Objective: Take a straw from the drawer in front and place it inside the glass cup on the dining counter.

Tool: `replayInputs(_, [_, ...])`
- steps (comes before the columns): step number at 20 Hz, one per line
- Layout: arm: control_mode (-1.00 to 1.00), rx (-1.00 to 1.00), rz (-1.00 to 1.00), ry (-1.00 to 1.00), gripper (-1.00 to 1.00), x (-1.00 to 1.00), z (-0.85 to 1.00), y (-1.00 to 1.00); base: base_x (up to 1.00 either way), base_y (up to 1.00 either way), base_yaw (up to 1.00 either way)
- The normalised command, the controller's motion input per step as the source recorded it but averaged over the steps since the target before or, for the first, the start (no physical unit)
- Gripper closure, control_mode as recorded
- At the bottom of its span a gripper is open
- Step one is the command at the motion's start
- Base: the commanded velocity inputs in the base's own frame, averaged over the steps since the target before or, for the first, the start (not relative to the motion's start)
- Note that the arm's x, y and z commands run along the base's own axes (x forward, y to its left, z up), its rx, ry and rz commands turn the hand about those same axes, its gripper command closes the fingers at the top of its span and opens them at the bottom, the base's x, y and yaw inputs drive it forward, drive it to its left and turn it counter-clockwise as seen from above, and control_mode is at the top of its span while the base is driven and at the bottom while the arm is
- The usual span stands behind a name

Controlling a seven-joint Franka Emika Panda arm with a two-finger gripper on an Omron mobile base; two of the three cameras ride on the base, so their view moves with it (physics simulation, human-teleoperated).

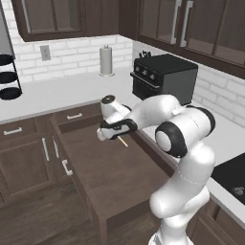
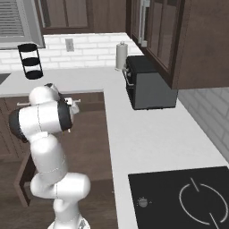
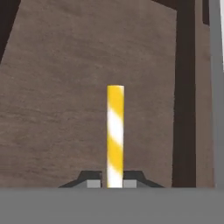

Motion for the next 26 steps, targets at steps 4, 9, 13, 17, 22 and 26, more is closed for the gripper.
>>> replayInputs(4, [-1.00, 0.00, -0.23, -0.20, 1.00, -0.76, 1.00, -0.53, 0.00, 0.00, 0.00])
replayInputs(9, [-1.00, 0.05, -0.17, -0.18, 1.00, -0.85, 0.93, -0.63, 0.00, 0.00, 0.00])
replayInputs(13, [-1.00, 0.15, -0.08, -0.11, 1.00, -0.78, 0.72, -0.48, 0.00, 0.00, 0.00])
replayInputs(17, [-1.00, 0.20, 0.00, -0.07, 1.00, -0.76, 0.58, -0.36, 0.00, 0.00, 0.00])
replayInputs(22, [-1.00, 0.14, 0.01, -0.10, 1.00, -0.59, 0.28, -0.33, 0.00, 0.00, 0.00])
replayInputs(26, [1.00, 0.02, 0.00, -0.03, 1.00, -0.14, 0.03, -0.04, -0.68, -0.03, 0.00])
